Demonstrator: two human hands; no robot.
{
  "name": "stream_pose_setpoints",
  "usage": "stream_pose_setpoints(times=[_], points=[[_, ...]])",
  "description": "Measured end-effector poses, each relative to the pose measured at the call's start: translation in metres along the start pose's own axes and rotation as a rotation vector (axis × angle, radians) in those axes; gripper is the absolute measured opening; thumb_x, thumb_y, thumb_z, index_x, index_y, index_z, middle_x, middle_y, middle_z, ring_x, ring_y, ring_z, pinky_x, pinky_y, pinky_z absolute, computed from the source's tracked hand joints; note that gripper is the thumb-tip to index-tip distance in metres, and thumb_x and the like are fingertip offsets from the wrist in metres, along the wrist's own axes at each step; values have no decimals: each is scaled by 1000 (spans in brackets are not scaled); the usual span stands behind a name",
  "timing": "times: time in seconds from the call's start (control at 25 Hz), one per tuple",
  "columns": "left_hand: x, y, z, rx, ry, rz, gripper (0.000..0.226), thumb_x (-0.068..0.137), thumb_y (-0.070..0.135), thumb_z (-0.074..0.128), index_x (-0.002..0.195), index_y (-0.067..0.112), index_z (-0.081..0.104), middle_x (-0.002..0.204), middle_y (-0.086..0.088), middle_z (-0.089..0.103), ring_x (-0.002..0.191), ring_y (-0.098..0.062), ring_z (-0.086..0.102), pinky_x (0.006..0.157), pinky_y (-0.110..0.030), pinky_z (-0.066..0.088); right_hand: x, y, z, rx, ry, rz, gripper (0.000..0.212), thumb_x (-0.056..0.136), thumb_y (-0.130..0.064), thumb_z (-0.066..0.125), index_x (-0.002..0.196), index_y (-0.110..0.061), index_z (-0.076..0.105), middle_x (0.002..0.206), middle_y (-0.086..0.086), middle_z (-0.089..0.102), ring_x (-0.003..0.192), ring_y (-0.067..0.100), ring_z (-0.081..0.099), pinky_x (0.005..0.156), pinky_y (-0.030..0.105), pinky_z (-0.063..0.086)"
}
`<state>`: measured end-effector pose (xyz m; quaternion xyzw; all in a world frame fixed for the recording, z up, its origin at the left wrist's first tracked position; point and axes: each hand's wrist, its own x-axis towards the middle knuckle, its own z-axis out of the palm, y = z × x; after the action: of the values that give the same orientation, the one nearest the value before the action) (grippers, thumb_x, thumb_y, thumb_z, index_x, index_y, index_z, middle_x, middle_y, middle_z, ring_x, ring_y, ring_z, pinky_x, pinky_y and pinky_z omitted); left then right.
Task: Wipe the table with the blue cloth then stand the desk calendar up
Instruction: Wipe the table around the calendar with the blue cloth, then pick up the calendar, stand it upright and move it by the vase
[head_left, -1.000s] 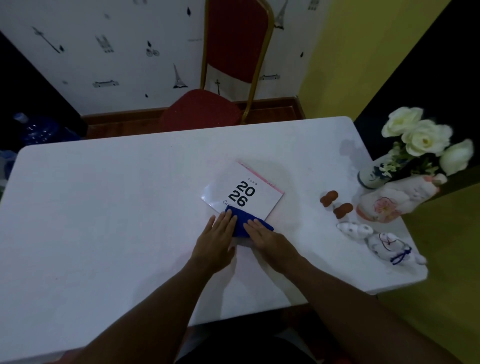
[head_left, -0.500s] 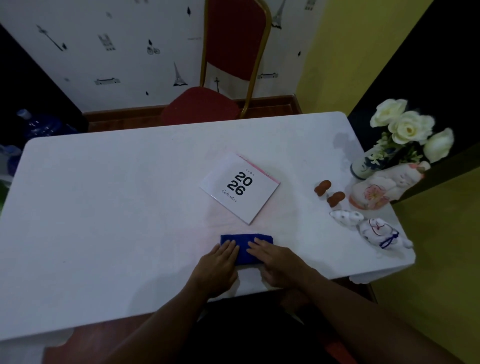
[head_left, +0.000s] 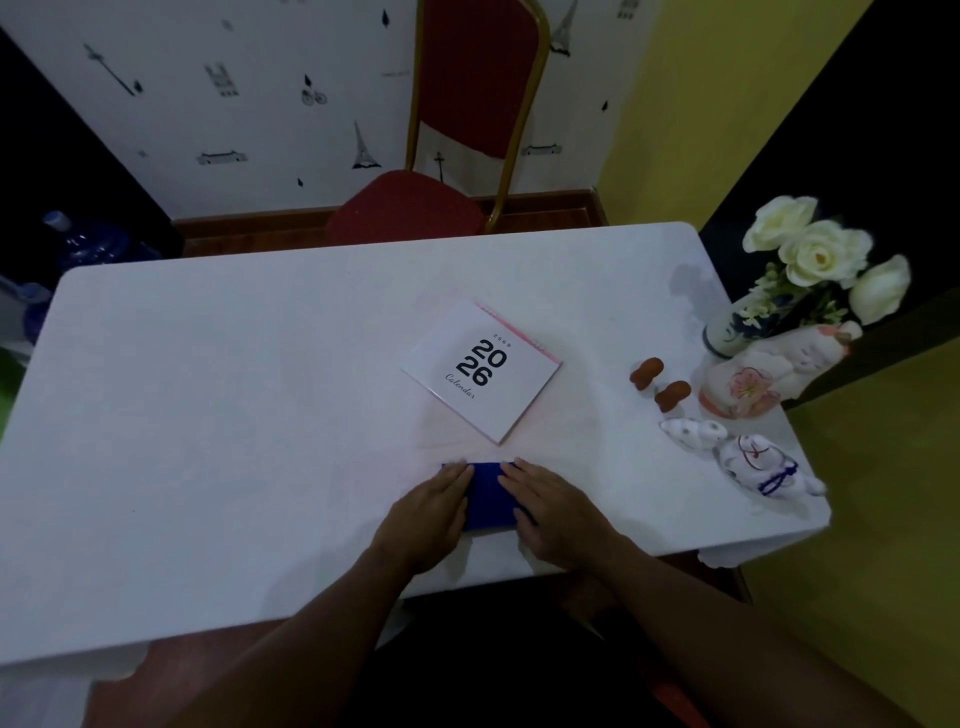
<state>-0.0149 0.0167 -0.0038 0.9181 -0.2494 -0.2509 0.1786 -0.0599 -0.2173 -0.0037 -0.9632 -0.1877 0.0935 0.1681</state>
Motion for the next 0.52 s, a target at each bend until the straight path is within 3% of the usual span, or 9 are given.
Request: stream_pose_setpoints(times=[0.16,0.28,0.52], points=[[24,-5,-28,-69,68,-98,58,112,37,33,167,19,25,175,0,24,162,-16,25,128,-37,31,31,-4,-14,206,89,260,46,100,-18,51,145,-7,50,147,11,56,134,25,53,112,33,44],[46,-12,-50,-153,133,-203,62,111,35,38,168,17,22,176,-2,20,164,-19,21,130,-40,27,58,1,-26,395,86,504,51,102,-15,48,152,-11,39,153,9,48,140,23,44,115,37,41],[89,-38,-86,-178,98,-321,65,110,21,40,168,8,14,178,-10,9,166,-25,8,134,-42,15,95,10,-36,433,155,726,63,99,-16,56,155,-12,27,159,10,33,145,27,31,121,39,29]])
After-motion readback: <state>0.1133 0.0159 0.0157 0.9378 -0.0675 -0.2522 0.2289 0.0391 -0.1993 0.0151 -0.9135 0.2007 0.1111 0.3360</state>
